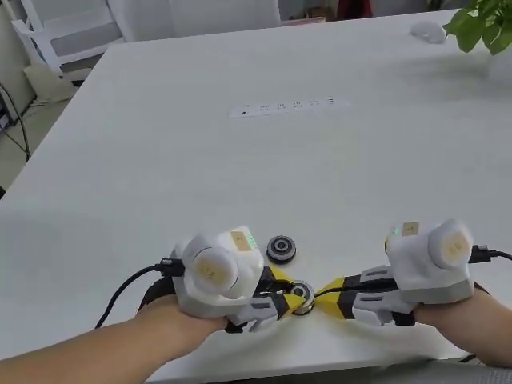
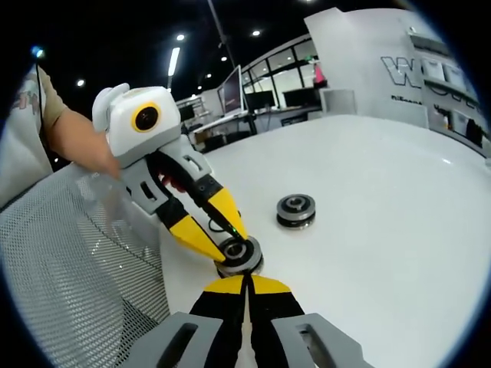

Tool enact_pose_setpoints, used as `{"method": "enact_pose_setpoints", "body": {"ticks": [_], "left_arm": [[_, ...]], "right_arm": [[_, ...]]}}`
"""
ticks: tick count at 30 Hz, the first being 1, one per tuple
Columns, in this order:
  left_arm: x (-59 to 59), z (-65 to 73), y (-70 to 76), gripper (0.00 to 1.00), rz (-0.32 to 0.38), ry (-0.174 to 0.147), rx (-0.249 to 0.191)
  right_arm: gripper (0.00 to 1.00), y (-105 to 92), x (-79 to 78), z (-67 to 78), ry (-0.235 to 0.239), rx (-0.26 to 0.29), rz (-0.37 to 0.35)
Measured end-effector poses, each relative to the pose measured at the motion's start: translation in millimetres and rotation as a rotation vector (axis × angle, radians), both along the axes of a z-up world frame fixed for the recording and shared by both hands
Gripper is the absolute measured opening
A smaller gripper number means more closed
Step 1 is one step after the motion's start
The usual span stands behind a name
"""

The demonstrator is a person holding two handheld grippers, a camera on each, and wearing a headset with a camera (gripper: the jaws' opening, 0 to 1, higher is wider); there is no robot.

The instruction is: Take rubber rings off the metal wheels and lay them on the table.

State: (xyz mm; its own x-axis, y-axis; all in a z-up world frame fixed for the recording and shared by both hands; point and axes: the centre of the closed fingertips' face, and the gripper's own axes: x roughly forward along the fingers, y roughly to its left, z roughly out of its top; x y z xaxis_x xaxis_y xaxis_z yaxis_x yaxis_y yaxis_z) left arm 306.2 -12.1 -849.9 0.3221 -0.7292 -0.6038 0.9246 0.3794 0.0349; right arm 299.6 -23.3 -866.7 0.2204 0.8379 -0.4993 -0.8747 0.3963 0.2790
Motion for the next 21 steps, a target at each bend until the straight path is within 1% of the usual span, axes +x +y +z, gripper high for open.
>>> {"method": "enact_pose_setpoints", "body": {"ticks": [5,6,8,9,12,15,16,17,18,19,21], "left_arm": [[0.4,0.0,-0.5,0.13,0.002,-0.006,0.013],[0.5,-0.1,-0.4,0.13,0.002,-0.008,0.016],[0.7,-0.1,-0.5,0.12,0.002,-0.01,0.018],[0.8,-0.1,-0.3,0.12,0.003,-0.009,0.017],[1.2,-0.2,-0.4,0.12,0.004,-0.009,0.017],[1.2,-0.2,-0.4,0.12,0.007,-0.008,0.017],[1.0,-0.2,-0.4,0.12,0.008,-0.007,0.017],[1.0,-0.2,-0.4,0.12,0.009,-0.006,0.017],[1.0,-0.2,-0.5,0.12,0.011,-0.006,0.017],[1.0,-0.2,-0.6,0.12,0.011,-0.006,0.018],[0.8,-0.2,-0.6,0.12,0.011,-0.007,0.02]], "right_arm": [[0.0,-2.3,1.8,1.6,0.043,0.029,-0.035],[0.0,-3.0,2.1,2.6,0.07,0.045,-0.054],[0.0,-4.0,3.4,3.7,0.079,0.058,-0.066],[0.0,-4.0,4.2,6.1,0.093,0.078,-0.079],[0.0,-3.6,4.0,5.7,0.096,0.076,-0.081],[0.0,-4.4,5.3,6.1,0.113,0.087,-0.099],[0.0,-4.3,10.7,12.7,0.126,0.137,-0.135],[0.0,-3.6,11.3,16.5,0.161,0.171,-0.151],[0.0,-4.3,9.6,12.0,0.154,0.138,-0.139],[0.0,-2.2,9.1,12.7,0.135,0.135,-0.129],[0.0,-2.0,9.4,13.3,0.142,0.14,-0.131]]}}
